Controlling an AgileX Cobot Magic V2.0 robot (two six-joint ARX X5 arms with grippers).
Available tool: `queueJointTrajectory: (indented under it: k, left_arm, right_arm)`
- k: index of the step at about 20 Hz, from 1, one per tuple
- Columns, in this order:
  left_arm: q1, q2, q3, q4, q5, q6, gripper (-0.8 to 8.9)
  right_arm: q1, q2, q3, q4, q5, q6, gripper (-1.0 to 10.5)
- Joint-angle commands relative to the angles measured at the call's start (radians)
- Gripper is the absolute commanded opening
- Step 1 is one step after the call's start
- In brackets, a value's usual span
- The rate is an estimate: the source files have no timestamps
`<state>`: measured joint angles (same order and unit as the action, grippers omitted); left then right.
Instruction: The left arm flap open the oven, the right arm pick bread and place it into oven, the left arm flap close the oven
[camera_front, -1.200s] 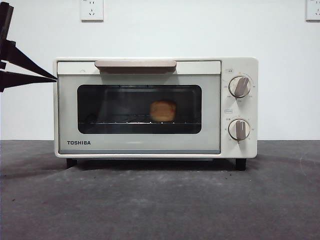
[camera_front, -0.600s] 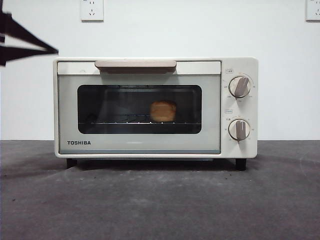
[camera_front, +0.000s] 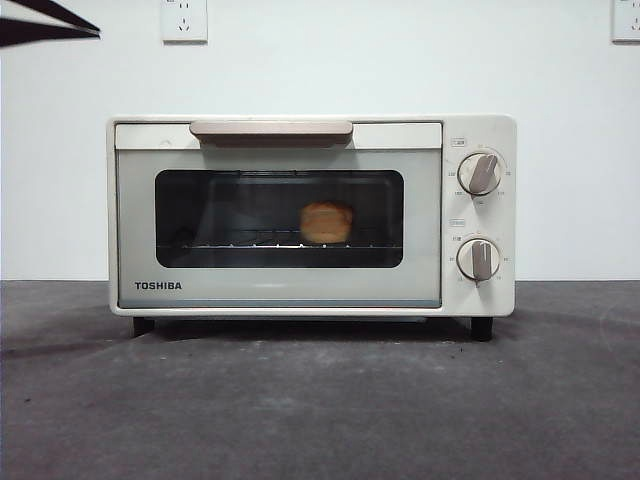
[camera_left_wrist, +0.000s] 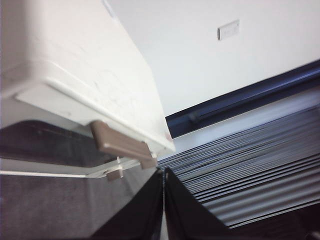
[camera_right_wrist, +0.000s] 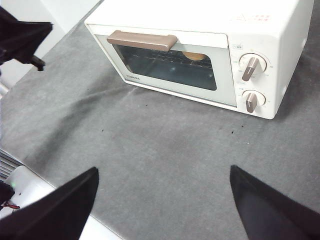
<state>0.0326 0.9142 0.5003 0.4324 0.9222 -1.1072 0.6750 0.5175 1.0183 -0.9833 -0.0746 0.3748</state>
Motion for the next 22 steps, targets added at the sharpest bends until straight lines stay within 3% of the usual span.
queueJointTrajectory:
  k: [1,7,11,13,14,16,22]
  left_arm:
    - [0.002,-0.079,0.018,-0.102,-0.014,0.156,0.10]
    - [0.002,-0.275,0.057,-0.428,-0.106,0.419,0.10]
    - [0.002,-0.405,0.115,-0.686,-0.204,0.711,0.10]
    - [0.002,-0.455,0.137,-0.779,-0.249,0.829,0.10]
    - [0.002,-0.481,0.144,-0.818,-0.270,0.880,0.10]
    - [0.002,-0.522,0.146,-0.857,-0.282,0.929,0.10]
    - [0.002,-0.575,0.146,-0.895,-0.291,0.941,0.10]
  right_arm:
    - [0.008,0.003,0.018,0.011,0.004,-0.031,4.2]
    - [0.008,0.003,0.018,0.011,-0.003,-0.070,4.2]
    - [0.008,0.003,0.018,0.011,-0.004,-0.097,4.0]
    - [0.008,0.003,0.018,0.010,-0.003,-0.105,3.2]
    - [0.008,0.003,0.018,0.010,-0.003,-0.109,2.2]
    - [0.008,0.003,0.018,0.010,-0.003,-0.127,-0.1]
    - [0.008,0.003,0.018,0.022,-0.002,-0.140,0.2]
